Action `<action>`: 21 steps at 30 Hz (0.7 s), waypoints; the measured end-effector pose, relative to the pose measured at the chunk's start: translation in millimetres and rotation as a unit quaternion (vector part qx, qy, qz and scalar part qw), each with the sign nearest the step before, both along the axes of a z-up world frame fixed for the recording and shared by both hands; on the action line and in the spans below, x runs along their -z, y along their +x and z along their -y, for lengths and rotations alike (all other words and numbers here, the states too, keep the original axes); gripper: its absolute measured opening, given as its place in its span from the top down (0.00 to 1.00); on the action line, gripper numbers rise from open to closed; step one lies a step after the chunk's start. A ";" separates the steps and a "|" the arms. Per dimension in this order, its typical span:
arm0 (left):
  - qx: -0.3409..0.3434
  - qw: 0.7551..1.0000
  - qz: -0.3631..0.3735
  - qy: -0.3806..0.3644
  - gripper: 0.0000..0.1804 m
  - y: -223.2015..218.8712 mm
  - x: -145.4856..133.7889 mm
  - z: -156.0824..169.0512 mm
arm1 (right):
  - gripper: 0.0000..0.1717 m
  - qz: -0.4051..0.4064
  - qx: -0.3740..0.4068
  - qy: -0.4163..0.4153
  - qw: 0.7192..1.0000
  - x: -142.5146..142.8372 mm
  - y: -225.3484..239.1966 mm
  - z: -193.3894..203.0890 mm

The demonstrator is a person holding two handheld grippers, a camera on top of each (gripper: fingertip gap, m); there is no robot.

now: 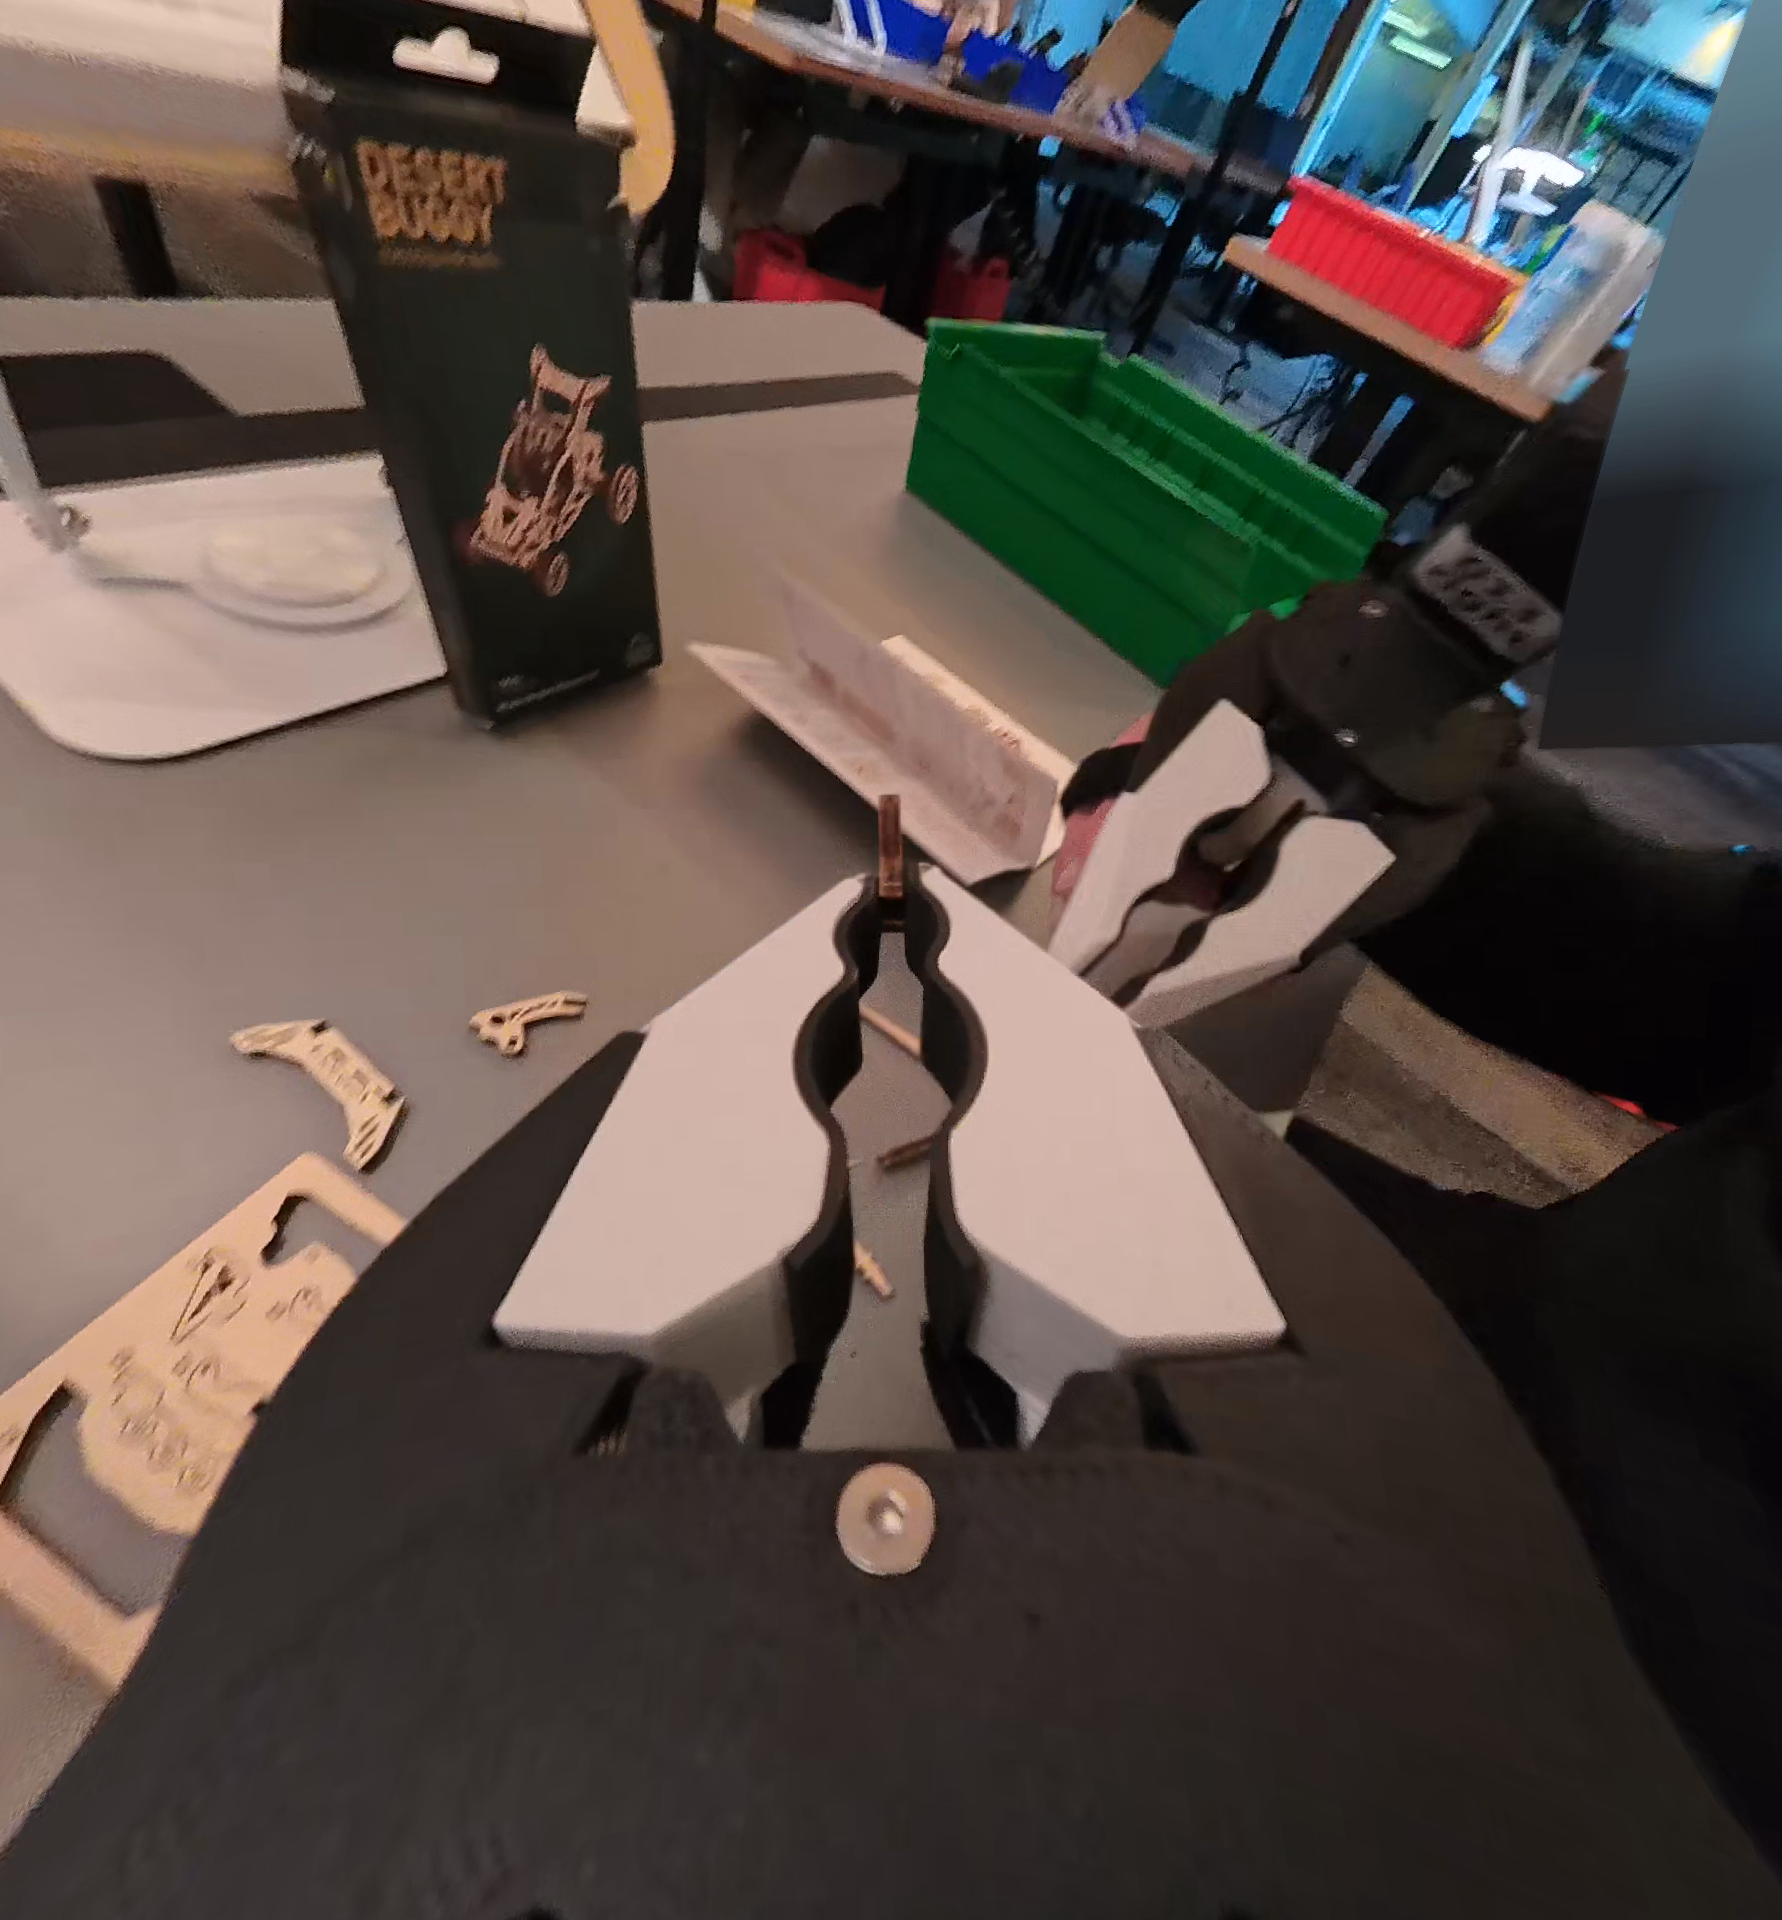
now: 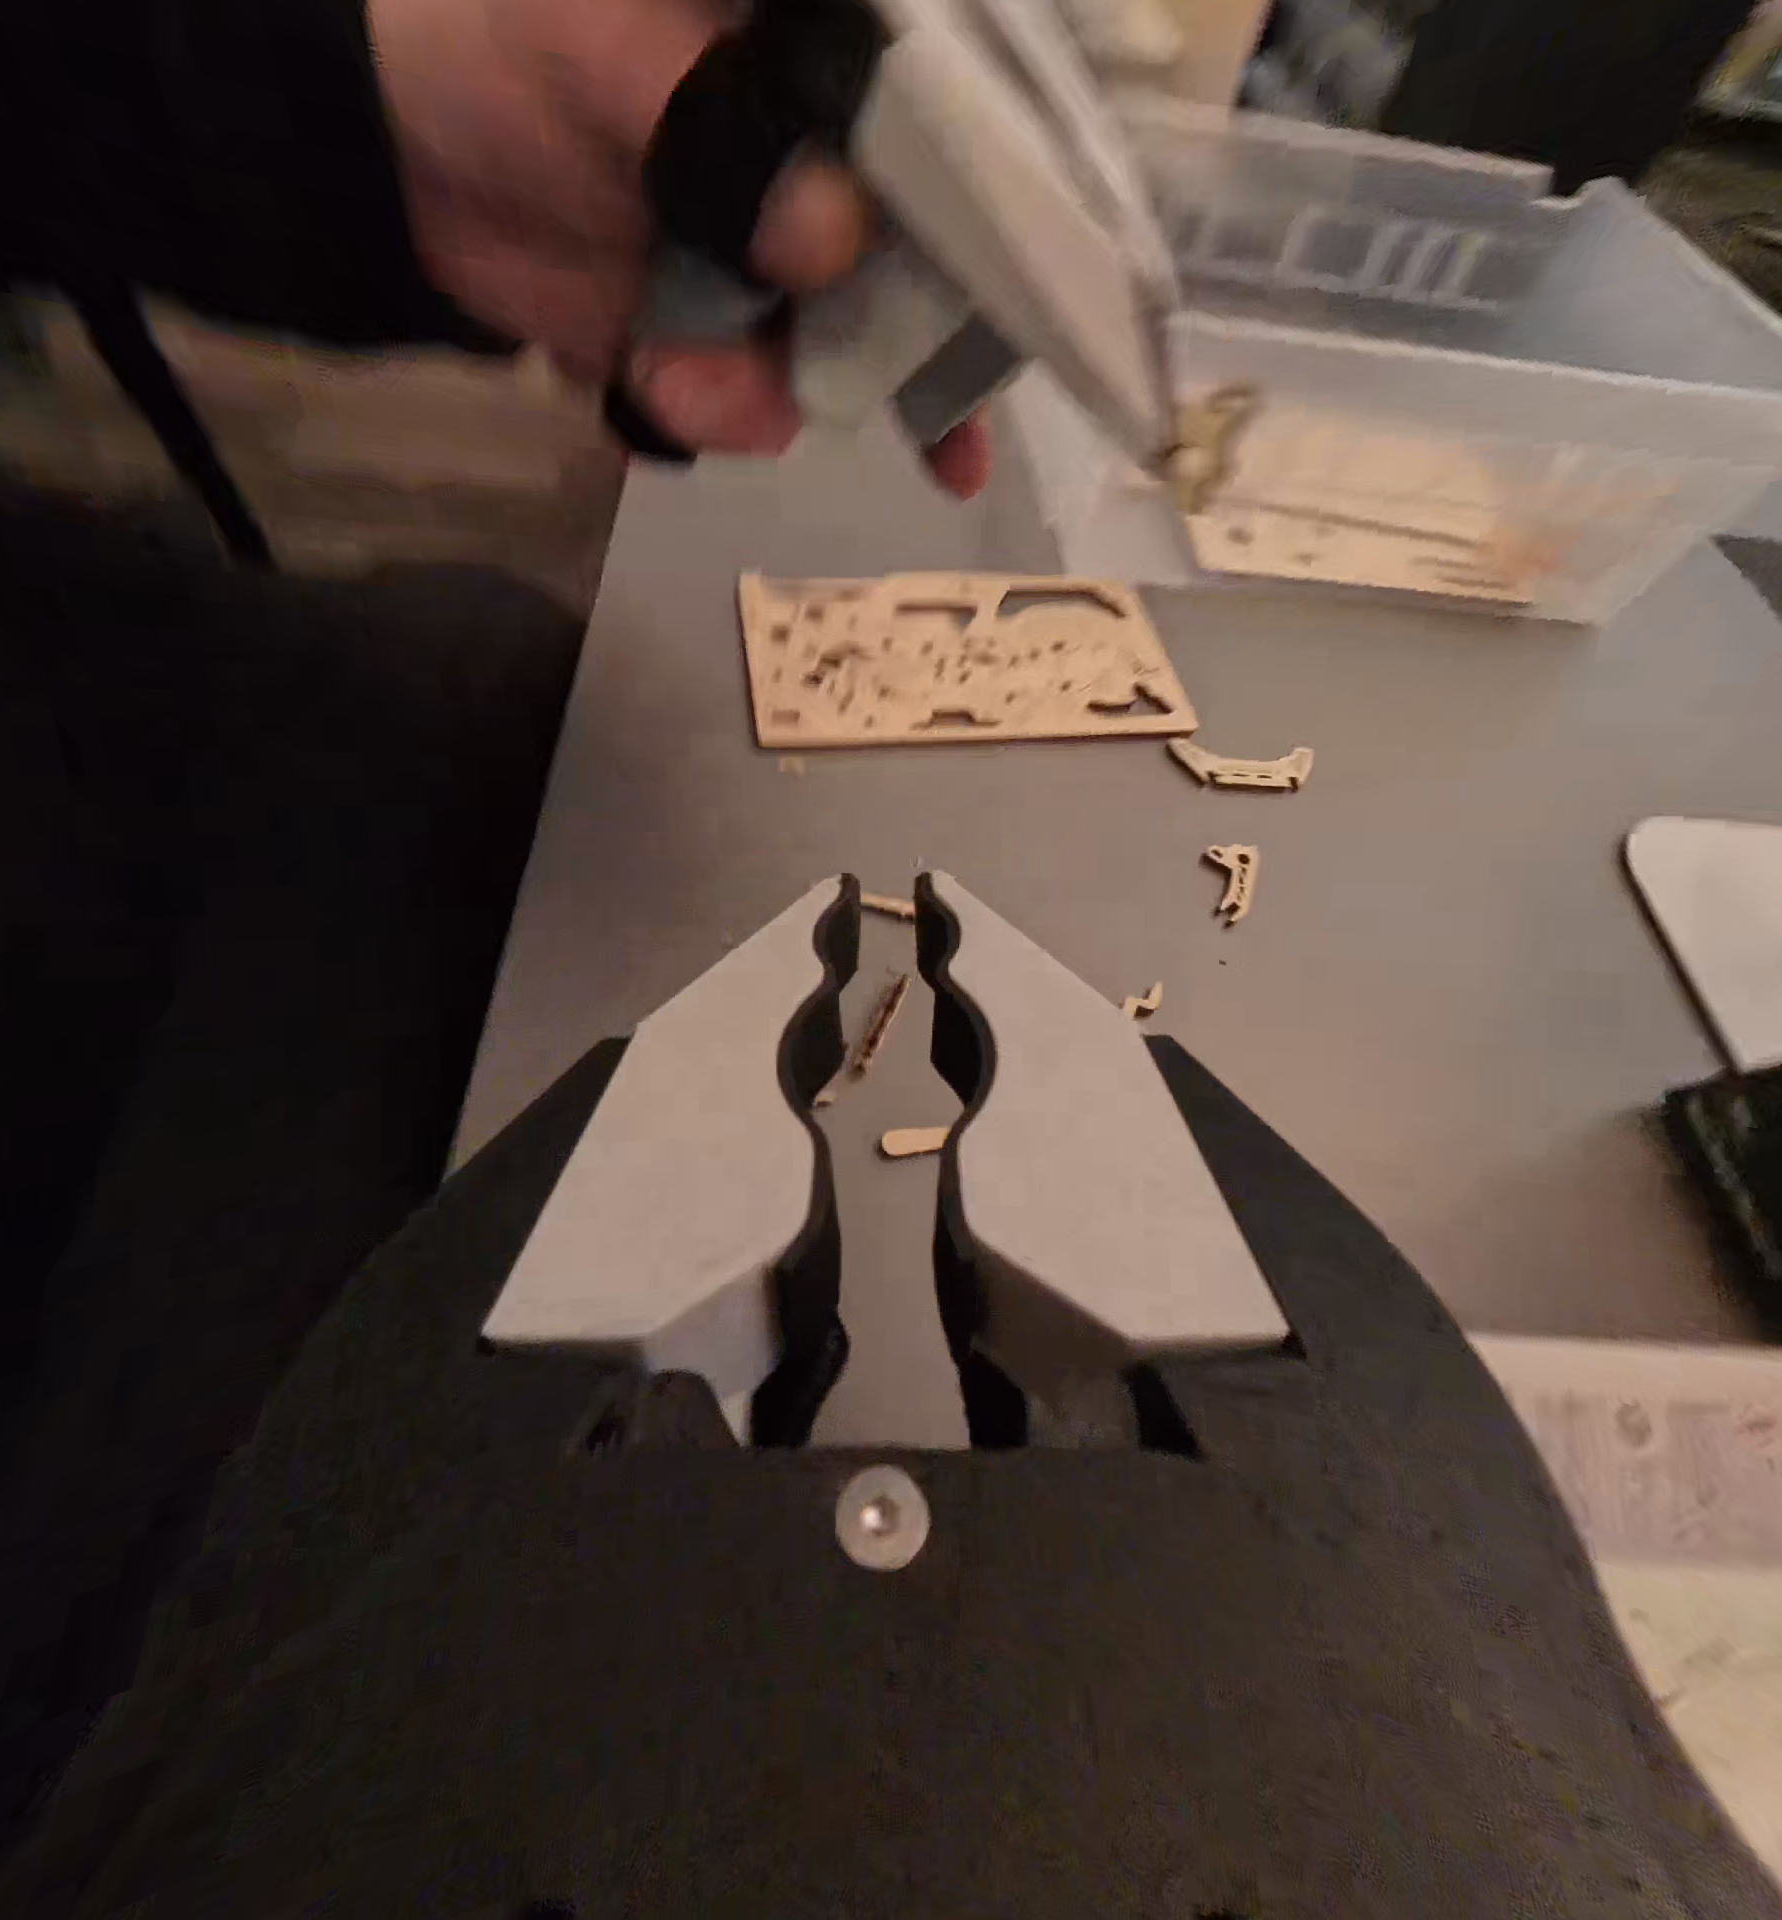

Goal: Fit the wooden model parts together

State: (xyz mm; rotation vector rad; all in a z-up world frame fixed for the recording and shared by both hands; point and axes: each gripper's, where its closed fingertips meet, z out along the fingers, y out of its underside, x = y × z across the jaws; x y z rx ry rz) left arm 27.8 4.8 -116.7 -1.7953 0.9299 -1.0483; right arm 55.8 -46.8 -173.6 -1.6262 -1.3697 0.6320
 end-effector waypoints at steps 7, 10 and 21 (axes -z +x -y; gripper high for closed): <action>-0.028 0.999 -0.015 -0.016 0.99 -24.1 31.1 -6.3 | 0.84 0.137 -0.068 0.073 0.986 23.4 -35.6 -6.0; -0.034 0.999 -0.020 -0.021 0.99 -29.2 37.5 -8.0 | 0.82 0.181 -0.078 0.091 0.976 35.9 -41.7 -14.2; -0.061 0.997 -0.033 -0.026 0.99 -46.0 42.7 -13.7 | 0.91 0.230 -0.091 0.022 0.969 65.3 -48.0 -23.0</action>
